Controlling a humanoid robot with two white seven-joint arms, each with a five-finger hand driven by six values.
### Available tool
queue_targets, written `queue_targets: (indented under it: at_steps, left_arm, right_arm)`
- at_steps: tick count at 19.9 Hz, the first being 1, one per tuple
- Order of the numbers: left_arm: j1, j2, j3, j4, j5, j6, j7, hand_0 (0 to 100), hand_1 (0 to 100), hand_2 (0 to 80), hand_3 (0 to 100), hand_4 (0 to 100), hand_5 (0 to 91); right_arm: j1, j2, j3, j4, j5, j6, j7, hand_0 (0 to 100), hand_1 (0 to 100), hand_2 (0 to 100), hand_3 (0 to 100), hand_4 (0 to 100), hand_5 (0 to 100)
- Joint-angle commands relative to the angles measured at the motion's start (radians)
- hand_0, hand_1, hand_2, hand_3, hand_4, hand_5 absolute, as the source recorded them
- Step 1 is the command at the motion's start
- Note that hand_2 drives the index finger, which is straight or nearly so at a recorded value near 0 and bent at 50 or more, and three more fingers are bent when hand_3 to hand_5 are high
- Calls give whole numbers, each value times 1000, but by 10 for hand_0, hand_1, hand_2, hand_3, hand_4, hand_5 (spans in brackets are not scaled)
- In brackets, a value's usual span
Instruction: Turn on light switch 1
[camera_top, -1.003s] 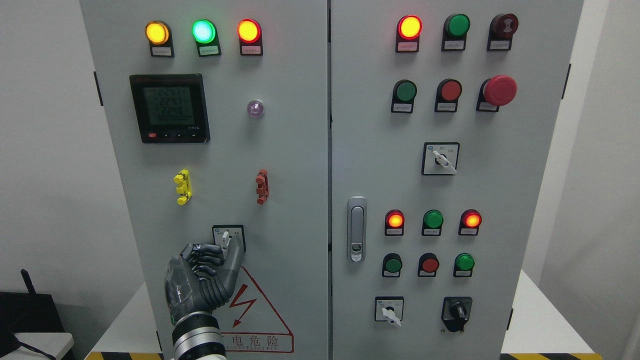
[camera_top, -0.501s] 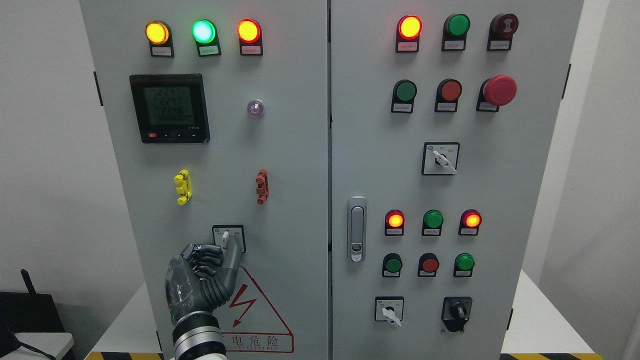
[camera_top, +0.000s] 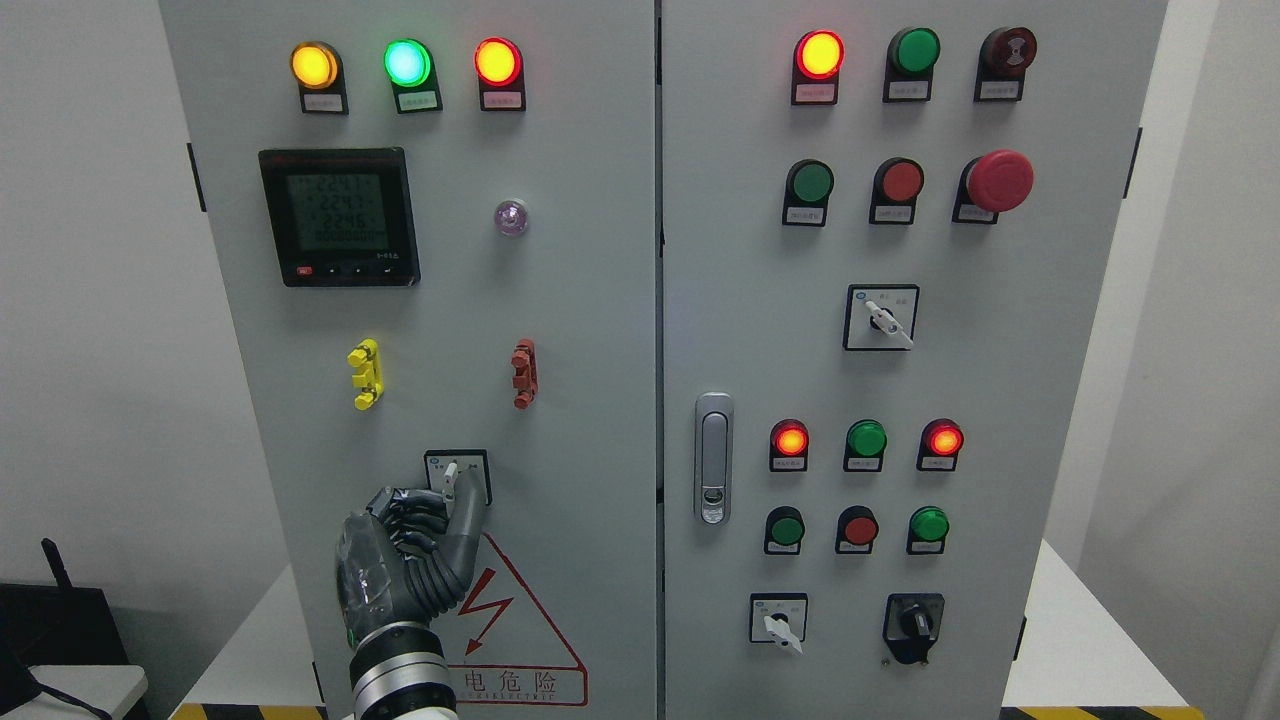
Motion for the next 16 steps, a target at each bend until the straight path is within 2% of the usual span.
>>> queue_targets:
  at_steps: [1, 16]
  left_arm:
    - [0, -1, -8, 0, -1, 0, 1, 261, 471, 601, 791, 836, 778]
    - [0, 0, -16, 0, -7, 17, 1, 307, 442, 602, 797, 839, 781]
  right_arm:
    - [0, 0, 0, 0, -18, -1, 0, 120, 389, 0, 0, 0, 0]
    - [0, 0, 0, 0, -18, -1, 0, 120, 389, 0, 0, 0, 0]
